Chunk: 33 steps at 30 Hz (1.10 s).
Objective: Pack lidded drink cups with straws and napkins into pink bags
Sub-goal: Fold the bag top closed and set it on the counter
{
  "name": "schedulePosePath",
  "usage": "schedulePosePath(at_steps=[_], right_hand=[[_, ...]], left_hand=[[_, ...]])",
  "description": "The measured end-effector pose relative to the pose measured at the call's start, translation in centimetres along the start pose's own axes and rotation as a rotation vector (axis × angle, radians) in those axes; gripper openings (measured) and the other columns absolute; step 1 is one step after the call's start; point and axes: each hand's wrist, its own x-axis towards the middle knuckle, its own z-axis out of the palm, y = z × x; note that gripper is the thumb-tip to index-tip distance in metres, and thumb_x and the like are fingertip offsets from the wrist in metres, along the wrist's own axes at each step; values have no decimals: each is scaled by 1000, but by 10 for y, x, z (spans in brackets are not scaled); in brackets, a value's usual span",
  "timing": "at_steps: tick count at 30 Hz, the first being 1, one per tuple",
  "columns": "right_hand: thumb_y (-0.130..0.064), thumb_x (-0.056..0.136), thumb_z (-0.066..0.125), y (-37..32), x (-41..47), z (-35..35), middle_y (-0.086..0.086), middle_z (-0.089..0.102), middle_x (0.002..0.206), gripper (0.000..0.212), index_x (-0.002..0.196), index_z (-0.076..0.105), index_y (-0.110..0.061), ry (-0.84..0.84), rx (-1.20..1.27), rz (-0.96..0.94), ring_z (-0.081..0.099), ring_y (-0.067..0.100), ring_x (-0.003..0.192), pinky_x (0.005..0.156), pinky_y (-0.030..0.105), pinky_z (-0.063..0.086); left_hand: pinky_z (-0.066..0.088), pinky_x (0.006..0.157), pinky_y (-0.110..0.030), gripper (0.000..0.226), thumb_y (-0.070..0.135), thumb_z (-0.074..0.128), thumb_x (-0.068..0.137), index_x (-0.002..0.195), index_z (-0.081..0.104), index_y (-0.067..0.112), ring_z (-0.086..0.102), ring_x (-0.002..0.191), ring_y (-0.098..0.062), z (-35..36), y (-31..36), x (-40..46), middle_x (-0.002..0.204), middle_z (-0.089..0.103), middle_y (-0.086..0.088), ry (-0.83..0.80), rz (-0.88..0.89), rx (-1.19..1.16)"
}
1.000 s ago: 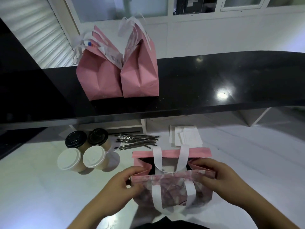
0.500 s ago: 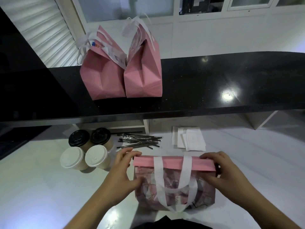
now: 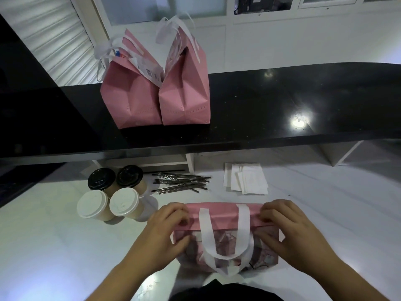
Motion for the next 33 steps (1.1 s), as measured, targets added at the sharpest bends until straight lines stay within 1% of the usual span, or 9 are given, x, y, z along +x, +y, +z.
schedulePosePath(at_steps=[4,9,16,18,21,24,27,30,33], right_hand=[[-29,97,64,0,1,-1,-19,52,105,10,102,57,-25,-12,8,31,51,9,96,82,16,39],[-21,91,73,-2,11,-3,-13,58,102,18,107,69,-27,-95,-84,24,54,13,94,79,25,46],[-36,93,63,-22,32,-9,-15,63,99,13,101,72,-34,-234,-171,-34,56,12,90,75,23,46],[-40,95,56,-30,42,-8,-16,64,101,18,106,69,-35,-267,-176,-49,58,12,91,78,26,49],[-35,90,56,-39,54,-5,-13,69,92,20,97,74,-31,-282,-185,-28,63,15,81,73,29,54],[-19,79,68,-40,59,-5,-8,70,83,11,85,76,-24,-301,-209,38,64,19,75,65,31,55],[-27,90,63,-40,59,-5,-10,72,93,16,94,79,-26,-296,-170,48,65,19,87,71,32,54],[-44,100,56,-42,58,-3,-15,73,102,25,109,78,-35,-255,-124,-8,65,15,93,75,32,56],[-44,98,61,-42,56,-1,-16,73,100,22,107,78,-36,-237,-115,-24,65,16,89,70,33,57]], left_hand=[[38,91,-18,11,33,63,92,100,58,39,53,99,7,-4,2,1,112,58,30,40,19,9],[39,93,-23,39,17,73,84,109,61,43,55,102,3,-8,6,11,107,62,28,-7,3,56],[41,97,-22,37,41,53,97,131,64,51,57,111,6,-19,20,32,118,67,35,-166,53,91],[49,93,-24,35,35,57,95,125,60,52,60,105,4,-17,27,35,110,67,35,-189,-18,-6],[55,69,-41,25,30,60,88,93,44,49,60,77,-10,-12,34,39,83,66,18,-163,-109,-84],[55,76,-30,28,32,60,91,105,58,56,64,87,-3,-11,42,41,93,70,27,-157,-42,-65],[48,71,-18,38,39,62,96,127,56,59,65,89,-5,-10,48,44,95,71,24,-127,90,37],[52,72,-30,40,49,58,89,130,57,48,69,86,-16,1,51,53,95,76,13,-95,225,262],[53,69,-32,33,46,54,88,115,74,43,69,79,-23,13,58,60,83,74,3,-60,230,410]])
